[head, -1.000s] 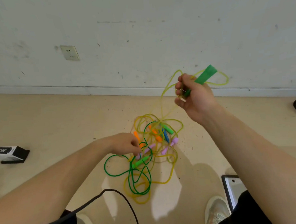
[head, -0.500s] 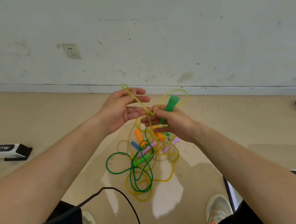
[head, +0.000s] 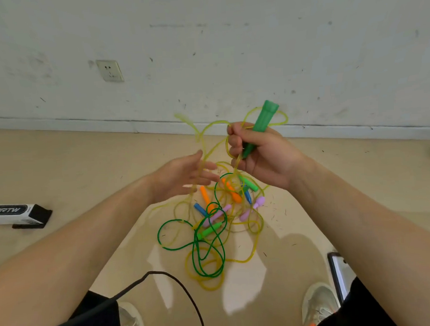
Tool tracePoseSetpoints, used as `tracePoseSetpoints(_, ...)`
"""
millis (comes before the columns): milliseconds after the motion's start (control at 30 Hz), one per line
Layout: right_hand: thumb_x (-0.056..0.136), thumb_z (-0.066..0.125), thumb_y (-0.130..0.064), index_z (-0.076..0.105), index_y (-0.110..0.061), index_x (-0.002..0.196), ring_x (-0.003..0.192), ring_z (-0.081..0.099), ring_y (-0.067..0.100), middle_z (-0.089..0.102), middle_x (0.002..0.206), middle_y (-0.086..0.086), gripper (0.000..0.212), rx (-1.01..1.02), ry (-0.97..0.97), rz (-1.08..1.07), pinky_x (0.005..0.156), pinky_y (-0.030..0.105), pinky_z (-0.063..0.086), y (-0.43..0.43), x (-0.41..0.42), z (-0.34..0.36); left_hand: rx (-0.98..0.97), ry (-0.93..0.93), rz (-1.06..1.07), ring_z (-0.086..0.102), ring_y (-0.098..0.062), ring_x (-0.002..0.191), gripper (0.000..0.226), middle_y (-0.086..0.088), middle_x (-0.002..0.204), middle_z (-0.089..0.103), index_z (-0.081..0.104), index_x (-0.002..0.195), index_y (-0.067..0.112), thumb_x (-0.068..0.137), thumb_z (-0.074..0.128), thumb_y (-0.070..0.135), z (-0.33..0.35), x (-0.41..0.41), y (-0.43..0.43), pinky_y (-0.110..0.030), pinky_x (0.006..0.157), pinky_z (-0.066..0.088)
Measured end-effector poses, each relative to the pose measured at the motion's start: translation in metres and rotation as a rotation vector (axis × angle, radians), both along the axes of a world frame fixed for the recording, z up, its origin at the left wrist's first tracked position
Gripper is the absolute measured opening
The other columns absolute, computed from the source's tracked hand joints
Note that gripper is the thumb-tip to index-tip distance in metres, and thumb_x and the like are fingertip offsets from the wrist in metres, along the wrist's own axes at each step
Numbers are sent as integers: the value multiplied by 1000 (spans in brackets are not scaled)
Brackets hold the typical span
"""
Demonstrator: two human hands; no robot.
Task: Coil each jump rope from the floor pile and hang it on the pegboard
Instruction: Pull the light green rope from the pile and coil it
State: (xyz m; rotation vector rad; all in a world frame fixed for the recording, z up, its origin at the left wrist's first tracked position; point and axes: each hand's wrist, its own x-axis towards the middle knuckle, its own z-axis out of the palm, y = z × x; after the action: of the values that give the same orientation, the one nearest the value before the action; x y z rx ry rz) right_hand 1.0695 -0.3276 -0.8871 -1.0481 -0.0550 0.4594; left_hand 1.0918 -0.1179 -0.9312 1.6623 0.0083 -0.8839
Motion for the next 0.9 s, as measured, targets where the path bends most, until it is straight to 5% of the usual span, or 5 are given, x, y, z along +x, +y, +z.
tracePoseSetpoints(233,102,51,-21,59,-18,91,61,51,5,56,70,-7,14,77,67,-322,55,21,40,-23,13,2,52,-37,-211,70,-32,78,63,-9,58,58,64,85,4,95,42,62,-6,-16,-12,-24,70,53)
tracePoseSetpoints(333,101,52,-21,60,-17,90,61,50,5,56,68,-7,15,104,119,-376,54,19,40,-32,14,1,591,-466,-179,70,-22,91,27,-2,85,72,66,92,15,96,61,41,-31,-2,4,-30,79,49)
tracePoseSetpoints(500,102,51,-17,59,-14,90,62,54,7,60,71,-3,15,132,106,-291,51,22,50,-19,4,7,1111,-376,-61,53,-33,123,66,-14,137,52,37,140,5,99,41,56,-37,0,3,-42,95,45)
tracePoseSetpoints(733,103,47,-15,58,-9,92,61,59,9,65,72,2,16,159,94,-228,62,28,60,-1,-3,11,235,-504,-125,48,-10,122,85,9,134,49,37,138,32,65,78,39,-17,-21,-44,-27,93,44)
tracePoseSetpoints(900,103,48,-14,57,-10,94,63,62,11,67,76,5,13,188,82,-251,65,31,60,-2,0,11,155,-582,-111,68,-11,94,23,5,93,75,75,91,17,91,68,38,-23,-19,-50,-32,92,51)
